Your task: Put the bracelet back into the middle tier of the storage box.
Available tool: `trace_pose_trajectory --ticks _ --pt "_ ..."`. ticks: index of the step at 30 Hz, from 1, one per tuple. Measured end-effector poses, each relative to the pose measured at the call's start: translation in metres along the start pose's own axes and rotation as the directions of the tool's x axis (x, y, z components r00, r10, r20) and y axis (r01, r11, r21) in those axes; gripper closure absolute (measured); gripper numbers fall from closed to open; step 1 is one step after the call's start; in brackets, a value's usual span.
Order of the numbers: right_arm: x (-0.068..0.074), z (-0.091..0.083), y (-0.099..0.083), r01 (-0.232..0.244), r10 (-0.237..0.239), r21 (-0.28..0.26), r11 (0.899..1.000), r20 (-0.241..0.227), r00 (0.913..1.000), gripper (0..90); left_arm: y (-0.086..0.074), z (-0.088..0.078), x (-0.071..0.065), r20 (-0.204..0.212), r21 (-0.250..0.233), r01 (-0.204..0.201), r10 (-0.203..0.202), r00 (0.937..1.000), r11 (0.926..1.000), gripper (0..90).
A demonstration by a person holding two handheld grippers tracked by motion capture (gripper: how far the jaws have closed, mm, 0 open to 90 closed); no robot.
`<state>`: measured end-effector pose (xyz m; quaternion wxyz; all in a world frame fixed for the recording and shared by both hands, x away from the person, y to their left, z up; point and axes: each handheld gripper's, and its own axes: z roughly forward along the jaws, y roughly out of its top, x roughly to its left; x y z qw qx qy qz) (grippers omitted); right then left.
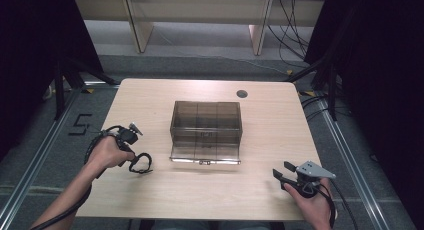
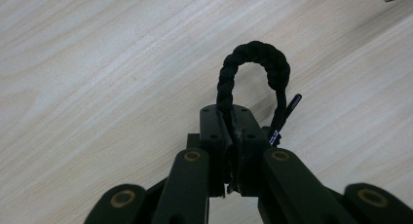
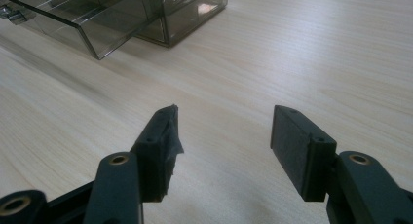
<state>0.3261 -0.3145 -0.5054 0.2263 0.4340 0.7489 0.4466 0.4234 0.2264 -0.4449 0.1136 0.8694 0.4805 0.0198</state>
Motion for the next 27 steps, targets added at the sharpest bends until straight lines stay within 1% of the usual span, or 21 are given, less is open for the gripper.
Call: trace_pose_trajectory --ticks 2,3,5,6,8,9,10,11,12,14,15,16,17,18,19,20,21,22,24,25,27 --pt "0.0 0.0 0.0 0.001 -0.001 0.001 1.0 0.0 1.0 44.5 0.0 -0.001 -0.003 0.001 -0.011 0.006 -0.006 1.0 0.9999 84.6" --pt "0.0 0.0 0.0 0.0 0.0 0.001 1.0 0.0 1.0 44.5 0.001 -0.002 -0.003 -0.003 -0.02 -0.008 0.008 1.0 0.9998 84.6" --pt "0.0 0.0 0.0 0.001 -0.001 0.001 1.0 0.0 1.0 44.5 0.002 -0.004 -0.005 -0.005 -0.012 -0.019 0.019 0.9998 0.9997 84.6" --pt "0.0 0.0 0.0 0.001 -0.001 0.0 1.0 0.0 1.0 44.6 0.002 -0.005 -0.008 0.002 -0.01 -0.008 0.009 1.0 0.9999 84.6" --pt "0.0 0.0 0.0 0.0 0.0 0.001 1.0 0.0 1.0 44.5 0.003 -0.005 -0.01 0.003 -0.023 -0.019 0.019 0.9998 0.9996 84.6" --pt "0.0 0.0 0.0 -0.003 0.003 0.003 1.0 -0.001 1.0 44.5 0.003 -0.005 -0.012 0.008 -0.021 -0.013 0.013 0.9999 0.9997 84.6" --pt "0.0 0.0 0.0 -0.003 0.003 0.003 1.0 -0.001 1.0 44.5 0.004 -0.006 -0.014 0.007 -0.019 -0.021 0.021 0.9998 0.9996 84.6" --pt "0.0 0.0 0.0 -0.004 0.004 0.003 1.0 -0.002 1.0 44.5 0.004 -0.007 -0.014 -0.002 -0.023 -0.047 0.047 0.9989 0.9986 84.6" --pt "0.0 0.0 0.0 -0.003 0.003 0.003 1.0 -0.001 1.0 44.6 0.005 -0.007 -0.017 0.008 -0.023 -0.018 0.019 0.9998 0.9996 84.6" --pt "0.0 0.0 0.0 -0.003 0.003 0.003 1.0 -0.001 1.0 44.5 0.006 -0.01 -0.02 0.01 -0.009 -0.021 0.021 0.9997 0.9998 84.6" --pt "0.0 0.0 0.0 -0.003 0.003 0.003 1.0 -0.001 1.0 44.5 0.007 -0.011 -0.02 0.001 -0.02 -0.048 0.048 0.9989 0.9987 84.6" --pt "0.0 0.0 0.0 -0.003 0.003 0.003 1.0 -0.001 1.0 44.5 0.008 -0.013 -0.02 -0.003 -0.012 -0.061 0.061 0.9981 0.9981 84.6" --pt "0.0 0.0 0.0 -0.002 0.002 0.002 1.0 -0.001 1.0 44.5 0.008 -0.013 -0.023 0.003 -0.017 -0.039 0.039 0.9992 0.9991 84.6" --pt "0.0 0.0 0.0 -0.002 0.002 0.002 1.0 0.0 1.0 44.5 0.009 -0.014 -0.023 -0.004 -0.016 -0.062 0.062 0.9981 0.9979 84.6" --pt "0.0 0.0 0.0 -0.003 0.003 0.002 1.0 -0.001 1.0 44.5 0.01 -0.015 -0.023 -0.005 -0.018 -0.069 0.069 0.9976 0.9975 84.6" --pt "0.0 0.0 0.0 -0.003 0.003 0.003 1.0 -0.001 1.0 44.5 0.01 -0.015 -0.024 -0.005 -0.018 -0.068 0.068 0.9977 0.9975 84.6" --pt "0.0 0.0 0.0 -0.002 0.002 0.002 1.0 0.0 1.0 44.5 0.01 -0.015 -0.027 0.003 -0.023 -0.039 0.039 0.9992 0.999 84.6" --pt "0.0 0.0 0.0 -0.003 0.003 0.003 1.0 -0.001 1.0 44.5 0.012 -0.017 -0.026 -0.005 -0.009 -0.073 0.073 0.9973 0.9973 84.6" --pt "0.0 0.0 0.0 -0.003 0.003 0.003 1.0 -0.001 1.0 44.5 0.013 -0.017 -0.028 -0.004 -0.022 -0.066 0.066 0.9978 0.9976 84.6" --pt "0.0 0.0 0.0 -0.003 0.003 0.003 1.0 -0.001 1.0 44.5 0.014 -0.018 -0.028 -0.006 -0.015 -0.081 0.081 0.9967 0.9966 84.6" --pt "0.0 0.0 0.0 -0.003 0.003 0.004 1.0 -0.001 1.0 44.5 0.015 -0.019 -0.029 -0.007 -0.019 -0.088 0.088 0.9961 0.9959 84.6"
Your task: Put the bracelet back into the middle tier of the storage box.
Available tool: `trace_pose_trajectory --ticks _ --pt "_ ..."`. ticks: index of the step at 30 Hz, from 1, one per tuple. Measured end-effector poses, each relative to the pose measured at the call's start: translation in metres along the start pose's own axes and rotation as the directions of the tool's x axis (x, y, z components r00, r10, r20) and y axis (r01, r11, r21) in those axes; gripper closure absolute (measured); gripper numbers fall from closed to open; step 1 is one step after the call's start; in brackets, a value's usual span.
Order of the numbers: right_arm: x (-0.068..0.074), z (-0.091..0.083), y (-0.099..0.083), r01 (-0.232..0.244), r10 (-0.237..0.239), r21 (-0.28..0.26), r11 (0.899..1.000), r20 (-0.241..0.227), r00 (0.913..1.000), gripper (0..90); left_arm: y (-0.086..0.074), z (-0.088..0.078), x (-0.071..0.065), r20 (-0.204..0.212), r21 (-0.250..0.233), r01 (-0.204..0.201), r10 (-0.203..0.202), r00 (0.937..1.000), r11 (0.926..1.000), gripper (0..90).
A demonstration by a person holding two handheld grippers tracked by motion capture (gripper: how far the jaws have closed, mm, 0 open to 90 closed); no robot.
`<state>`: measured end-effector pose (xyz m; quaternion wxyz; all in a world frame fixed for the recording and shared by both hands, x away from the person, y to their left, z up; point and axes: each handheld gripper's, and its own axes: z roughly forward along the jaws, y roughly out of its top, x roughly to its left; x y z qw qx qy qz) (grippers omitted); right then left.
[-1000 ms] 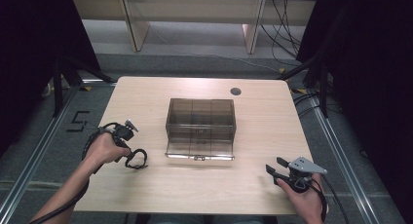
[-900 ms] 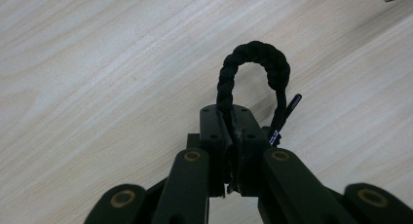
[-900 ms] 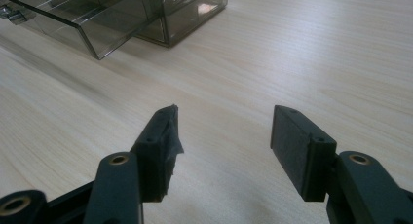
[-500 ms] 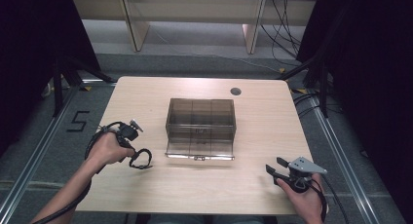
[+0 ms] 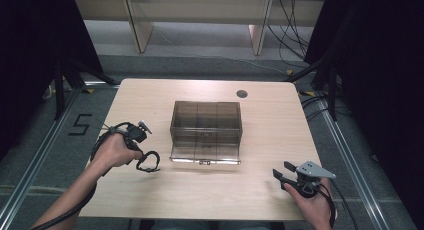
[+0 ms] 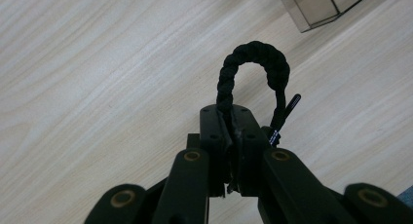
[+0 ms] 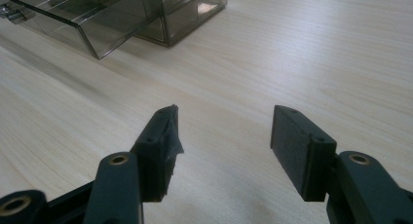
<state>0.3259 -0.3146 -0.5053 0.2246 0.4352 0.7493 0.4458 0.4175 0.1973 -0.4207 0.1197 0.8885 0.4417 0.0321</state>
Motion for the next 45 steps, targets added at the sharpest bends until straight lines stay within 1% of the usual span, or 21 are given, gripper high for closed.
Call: trace_pose_trajectory --ticks 5,7,8,13,14,21,22,23,27,28,29,33,34,35,36,38,40,42,43,44,45 --pt "0.0 0.0 0.0 0.003 -0.003 0.0 1.0 0.004 1.0 44.5 0.004 -0.004 -0.003 0.001 0.001 -0.011 0.011 0.9999 0.9999 84.6" --pt "0.0 0.0 0.0 -0.001 0.001 -0.001 1.0 0.0 1.0 44.6 0.005 -0.005 -0.005 0.002 -0.012 0.003 -0.003 1.0 0.9999 84.6" --pt "0.0 0.0 0.0 0.0 0.0 0.0 1.0 0.0 1.0 44.5 0.006 -0.007 -0.004 -0.003 0.001 -0.011 0.011 0.9999 0.9999 84.6" --pt "0.0 0.0 0.0 0.003 -0.003 -0.002 1.0 0.0 1.0 44.6 0.01 -0.011 -0.006 -0.005 0.0 -0.024 0.024 0.9997 0.9997 84.6" --pt "0.0 0.0 0.0 0.0 0.0 -0.003 1.0 -0.002 1.0 44.5 0.011 -0.011 -0.007 -0.003 -0.002 -0.015 0.015 0.9999 0.9999 84.6" --pt "0.0 0.0 0.0 -0.002 0.002 -0.001 1.0 -0.003 1.0 44.6 0.017 -0.013 -0.011 -0.001 -0.011 -0.029 0.029 0.9996 0.9995 84.6" --pt "0.0 0.0 0.0 -0.003 0.003 -0.001 1.0 -0.003 1.0 44.6 0.018 -0.014 -0.011 -0.002 0.001 -0.036 0.036 0.9993 0.9993 84.6" --pt "0.0 0.0 0.0 0.001 -0.001 -0.003 1.0 -0.002 1.0 44.5 0.018 -0.013 -0.013 0.0 -0.009 -0.028 0.028 0.9996 0.9996 84.6" --pt "0.0 0.0 0.0 0.007 -0.007 -0.002 1.0 -0.002 1.0 44.5 0.021 -0.014 -0.015 -0.002 -0.008 -0.038 0.038 0.9993 0.9993 84.6" --pt "0.0 0.0 0.0 0.005 -0.005 -0.002 1.0 -0.003 1.0 44.5 0.022 -0.014 -0.013 -0.009 -0.004 -0.065 0.065 0.9978 0.9979 84.6" --pt "-0.001 0.0 0.0 0.007 -0.007 -0.002 1.0 -0.004 1.0 44.6 0.022 -0.014 -0.016 -0.002 -0.001 -0.041 0.041 0.9991 0.9991 84.6" --pt "0.0 0.001 0.0 0.006 -0.006 -0.002 1.0 -0.005 1.0 44.5 0.026 -0.016 -0.018 0.0 -0.011 -0.046 0.046 0.9989 0.9989 84.6" --pt "-0.001 0.0 0.0 0.006 -0.006 -0.002 1.0 -0.005 1.0 44.6 0.027 -0.017 -0.017 -0.006 0.0 -0.08 0.08 0.9968 0.9968 84.7" --pt "-0.001 0.0 0.0 0.005 -0.005 -0.002 1.0 -0.004 1.0 44.6 0.027 -0.018 -0.018 -0.002 -0.002 -0.056 0.056 0.9984 0.9984 84.6" --pt "0.0 0.0 0.0 -0.001 0.001 0.0 1.0 -0.005 1.0 44.5 0.027 -0.018 -0.019 -0.003 -0.007 -0.054 0.054 0.9986 0.9985 84.7" --pt "-0.001 0.0 0.0 0.001 -0.001 0.001 1.0 -0.005 1.0 44.6 0.029 -0.019 -0.017 -0.009 -0.003 -0.084 0.084 0.9964 0.9964 84.7" --pt "0.0 0.001 0.0 -0.002 0.002 -0.001 1.0 -0.01 0.9999 44.6 0.029 -0.02 -0.02 -0.003 -0.007 -0.055 0.055 0.9985 0.9985 84.6" --pt "0.0 0.001 0.0 -0.005 0.005 0.002 1.0 -0.014 0.9999 44.5 0.031 -0.021 -0.019 -0.006 -0.004 -0.088 0.088 0.9961 0.9961 84.7" --pt "0.0 0.001 0.0 -0.005 0.005 0.002 1.0 -0.015 0.9999 44.5 0.031 -0.021 -0.021 0.0 -0.006 -0.059 0.059 0.9983 0.9982 84.6" --pt "0.0 0.001 0.0 -0.005 0.005 0.002 1.0 -0.013 0.9999 44.6 0.032 -0.021 -0.022 0.0 -0.007 -0.061 0.061 0.9981 0.9981 84.7" --pt "0.0 0.0 0.0 -0.001 0.001 0.002 1.0 -0.008 1.0 44.5 0.033 -0.021 -0.02 -0.001 -0.01 -0.09 0.09 0.9959 0.9959 84.6"
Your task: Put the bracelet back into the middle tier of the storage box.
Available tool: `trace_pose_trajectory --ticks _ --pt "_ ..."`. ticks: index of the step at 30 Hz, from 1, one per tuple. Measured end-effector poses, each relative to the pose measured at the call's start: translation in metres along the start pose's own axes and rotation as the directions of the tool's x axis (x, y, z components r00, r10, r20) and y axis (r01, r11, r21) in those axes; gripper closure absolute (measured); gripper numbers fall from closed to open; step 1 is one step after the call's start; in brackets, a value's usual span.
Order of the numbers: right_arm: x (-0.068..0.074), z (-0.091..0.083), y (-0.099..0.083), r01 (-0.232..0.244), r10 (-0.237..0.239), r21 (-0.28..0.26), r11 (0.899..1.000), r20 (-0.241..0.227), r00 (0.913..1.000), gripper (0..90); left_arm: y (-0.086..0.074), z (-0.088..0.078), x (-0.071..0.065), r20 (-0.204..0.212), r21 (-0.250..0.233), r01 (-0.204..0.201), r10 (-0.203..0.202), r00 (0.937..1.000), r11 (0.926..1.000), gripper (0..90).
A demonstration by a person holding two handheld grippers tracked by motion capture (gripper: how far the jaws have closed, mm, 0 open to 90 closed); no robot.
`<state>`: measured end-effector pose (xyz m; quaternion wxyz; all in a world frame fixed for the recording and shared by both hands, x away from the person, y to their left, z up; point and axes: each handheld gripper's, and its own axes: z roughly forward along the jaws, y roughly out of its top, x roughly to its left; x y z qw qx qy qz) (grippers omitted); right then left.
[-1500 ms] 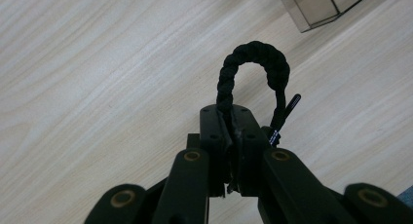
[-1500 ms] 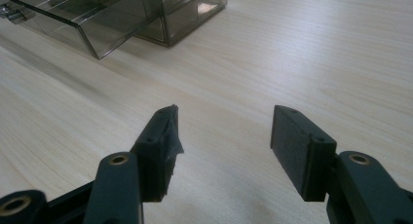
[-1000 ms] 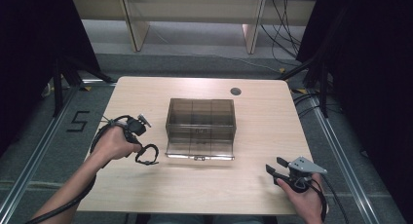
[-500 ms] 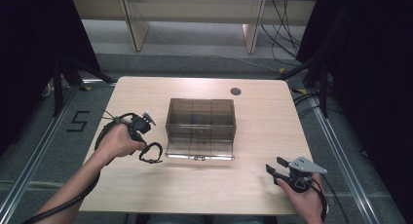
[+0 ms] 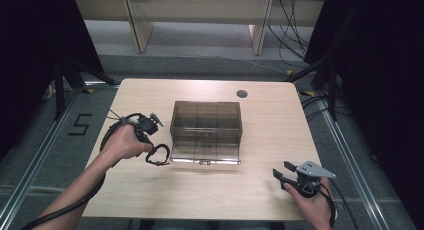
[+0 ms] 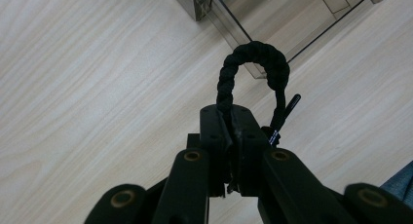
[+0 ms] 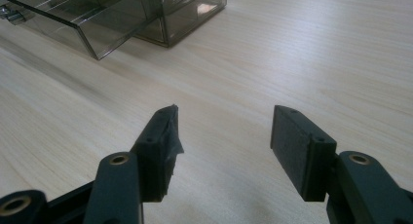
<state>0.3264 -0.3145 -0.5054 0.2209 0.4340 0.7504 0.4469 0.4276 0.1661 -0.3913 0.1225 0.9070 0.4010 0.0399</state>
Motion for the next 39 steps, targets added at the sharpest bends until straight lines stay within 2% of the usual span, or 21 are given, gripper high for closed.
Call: trace_pose_trajectory --ticks 1,2,3,4,6,9,11,12,15,16,18,19,21,27,28,29,30,31,32,33,39 --pt "0.0 0.0 0.0 0.0 0.0 -0.001 1.0 0.0 1.0 44.5 0.0 0.0 -0.002 0.003 -0.004 0.025 -0.025 0.9997 0.9997 84.7" --pt "0.0 0.0 0.0 0.0 0.0 -0.001 1.0 0.0 1.0 44.6 0.001 0.0 -0.002 0.003 0.003 0.024 -0.024 0.9997 0.9997 84.6" --pt "0.0 0.0 0.0 0.0 0.0 0.0 1.0 0.0 1.0 44.5 0.003 0.0 -0.001 -0.001 0.001 -0.002 0.002 1.0 1.0 84.6" --pt "0.0 0.0 0.0 0.0 0.0 0.0 1.0 -0.001 1.0 44.5 0.003 0.0 -0.004 0.005 -0.003 0.022 -0.022 0.9998 0.9998 84.6" --pt "0.0 0.0 0.0 0.001 -0.001 -0.002 1.0 -0.001 1.0 44.6 0.005 0.0 -0.003 0.0 -0.002 -0.008 0.008 1.0 1.0 84.6" --pt "0.0 -0.001 0.0 -0.003 0.003 0.0 1.0 0.01 0.9999 44.6 0.008 0.001 -0.005 0.001 -0.008 -0.002 0.002 1.0 1.0 84.7" --pt "0.0 -0.001 0.0 0.0 0.0 0.0 1.0 0.007 1.0 44.5 0.01 0.0 -0.005 0.0 0.0 -0.017 0.017 0.9999 0.9999 84.7" --pt "0.0 0.0 0.0 0.0 0.0 0.0 1.0 0.006 1.0 44.5 0.01 0.0 -0.008 0.006 0.001 0.005 -0.005 1.0 1.0 84.7" --pt "0.0 0.0 0.0 0.002 -0.002 -0.001 1.0 0.0 1.0 44.6 0.013 0.0 -0.007 0.002 0.0 -0.021 0.021 0.9998 0.9998 84.6" --pt "0.0 0.0 0.0 -0.002 0.002 0.0 1.0 0.001 1.0 44.6 0.014 0.001 -0.01 0.013 -0.009 0.017 -0.016 0.9998 0.9998 84.6" --pt "0.0 -0.001 0.0 0.0 0.0 -0.002 1.0 0.006 1.0 44.6 0.016 0.0 -0.008 0.005 0.007 -0.024 0.024 0.9997 0.9997 84.6" --pt "-0.001 -0.001 0.0 0.019 -0.019 -0.009 1.0 0.021 0.9996 44.6 0.016 0.001 -0.011 0.011 -0.003 0.013 -0.013 0.9999 0.9999 84.6" --pt "0.0 -0.001 0.0 0.001 -0.001 -0.001 1.0 0.007 1.0 44.6 0.018 0.001 -0.01 0.005 0.003 -0.023 0.023 0.9997 0.9997 84.6" --pt "-0.001 -0.001 0.0 0.019 -0.019 -0.01 1.0 0.022 0.9996 44.6 0.023 0.002 -0.012 0.005 -0.004 -0.029 0.029 0.9996 0.9996 84.6" --pt "0.0 -0.001 0.0 -0.002 0.002 -0.002 1.0 0.009 1.0 44.6 0.025 0.002 -0.013 0.006 0.002 -0.034 0.034 0.9994 0.9994 84.7" --pt "0.0 -0.001 0.0 -0.002 0.002 -0.003 1.0 0.01 1.0 44.6 0.025 0.002 -0.016 0.012 -0.002 -0.006 0.006 0.9999 1.0 84.6" --pt "-0.002 -0.001 0.0 0.023 -0.023 -0.011 1.0 0.022 0.9995 44.6 0.027 0.003 -0.014 0.008 -0.001 -0.04 0.04 0.9992 0.9992 84.6" --pt "-0.002 -0.001 0.0 0.024 -0.024 -0.012 1.0 0.022 0.9995 44.6 0.027 0.003 -0.017 0.012 0.003 -0.011 0.011 0.9999 0.9999 84.6" --pt "-0.001 -0.001 0.0 0.004 -0.004 -0.004 1.0 0.012 0.9999 44.6 0.029 0.003 -0.015 0.007 0.005 -0.043 0.043 0.999 0.9991 84.7" --pt "-0.001 -0.001 0.0 0.009 -0.009 -0.006 1.0 0.019 0.9998 44.6 0.03 0.004 -0.016 0.007 -0.011 -0.032 0.032 0.9995 0.9994 84.6" --pt "-0.002 -0.001 0.0 0.02 -0.02 -0.009 1.0 0.023 0.9995 44.6 0.036 0.005 -0.018 0.007 0.005 -0.046 0.046 0.9989 0.9989 84.6"
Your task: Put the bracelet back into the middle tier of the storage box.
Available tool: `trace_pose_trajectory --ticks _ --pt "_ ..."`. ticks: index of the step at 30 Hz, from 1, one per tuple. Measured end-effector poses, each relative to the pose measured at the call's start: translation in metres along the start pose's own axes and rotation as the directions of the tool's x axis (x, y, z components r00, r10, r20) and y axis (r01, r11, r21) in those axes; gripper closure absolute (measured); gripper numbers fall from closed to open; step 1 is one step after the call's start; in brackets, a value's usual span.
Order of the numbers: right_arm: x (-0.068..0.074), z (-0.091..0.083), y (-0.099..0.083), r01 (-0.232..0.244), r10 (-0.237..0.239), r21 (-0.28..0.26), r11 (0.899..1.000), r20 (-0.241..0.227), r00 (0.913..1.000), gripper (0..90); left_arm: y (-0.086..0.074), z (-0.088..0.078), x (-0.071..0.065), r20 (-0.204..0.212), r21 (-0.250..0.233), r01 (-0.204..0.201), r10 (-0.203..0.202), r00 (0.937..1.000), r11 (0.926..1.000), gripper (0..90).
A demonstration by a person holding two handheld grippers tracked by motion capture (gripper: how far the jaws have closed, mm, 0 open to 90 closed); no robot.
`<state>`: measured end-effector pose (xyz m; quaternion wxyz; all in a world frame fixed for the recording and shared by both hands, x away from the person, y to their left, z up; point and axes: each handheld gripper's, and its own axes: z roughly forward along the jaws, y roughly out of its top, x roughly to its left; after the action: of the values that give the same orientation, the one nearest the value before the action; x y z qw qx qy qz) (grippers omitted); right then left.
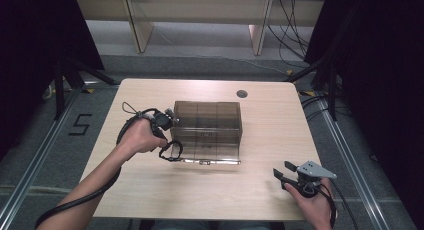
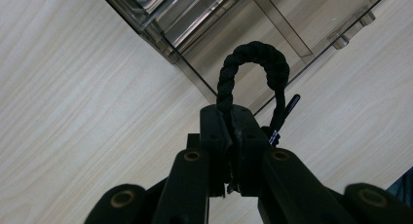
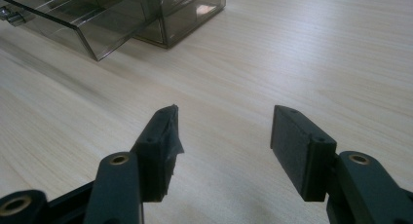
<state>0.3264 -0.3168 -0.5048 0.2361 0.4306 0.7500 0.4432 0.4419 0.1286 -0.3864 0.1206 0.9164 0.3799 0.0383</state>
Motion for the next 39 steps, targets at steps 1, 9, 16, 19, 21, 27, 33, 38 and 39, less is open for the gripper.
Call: trace_pose_trajectory --ticks 1,9,16,19,21,27,33,38,39 --pt "0.0 0.0 0.0 0.001 -0.001 0.0 1.0 0.0 1.0 44.6 0.0 0.002 -0.003 0.008 -0.012 0.032 -0.032 0.9995 0.9994 84.6" --pt "0.0 0.0 0.0 0.002 -0.002 -0.004 1.0 0.0 1.0 44.6 0.006 0.003 -0.002 -0.002 0.002 -0.012 0.012 0.9999 0.9999 84.7" --pt "0.0 0.0 0.0 0.005 -0.005 -0.007 1.0 0.0 1.0 44.6 0.012 0.004 -0.005 0.001 0.001 -0.014 0.014 0.9999 0.9999 84.6" --pt "-0.001 -0.001 0.0 0.006 -0.006 -0.001 1.0 -0.001 1.0 44.7 0.015 0.006 -0.006 0.002 0.001 -0.015 0.015 0.9999 0.9999 84.6" --pt "-0.001 -0.001 0.0 0.006 -0.006 -0.001 1.0 -0.002 1.0 44.7 0.016 0.008 -0.007 0.002 -0.003 -0.013 0.013 0.9999 0.9999 84.6" --pt "-0.001 -0.001 0.0 0.003 -0.003 0.002 1.0 -0.003 1.0 44.7 0.02 0.01 -0.009 -0.002 -0.001 -0.022 0.022 0.9998 0.9998 84.6" --pt "0.0 -0.001 0.0 -0.002 0.002 0.005 1.0 -0.005 1.0 44.6 0.024 0.012 -0.011 -0.003 0.014 -0.029 0.029 0.9996 0.9995 84.6" --pt "0.003 -0.002 0.0 -0.052 0.052 0.024 0.998 -0.014 0.9985 44.6 0.028 0.014 -0.01 -0.006 0.013 -0.027 0.027 0.9996 0.9996 84.6" --pt "0.003 -0.002 0.0 -0.052 0.052 0.023 0.998 -0.015 0.9985 44.7 0.028 0.014 -0.01 -0.007 0.018 -0.029 0.029 0.9996 0.9994 84.6"
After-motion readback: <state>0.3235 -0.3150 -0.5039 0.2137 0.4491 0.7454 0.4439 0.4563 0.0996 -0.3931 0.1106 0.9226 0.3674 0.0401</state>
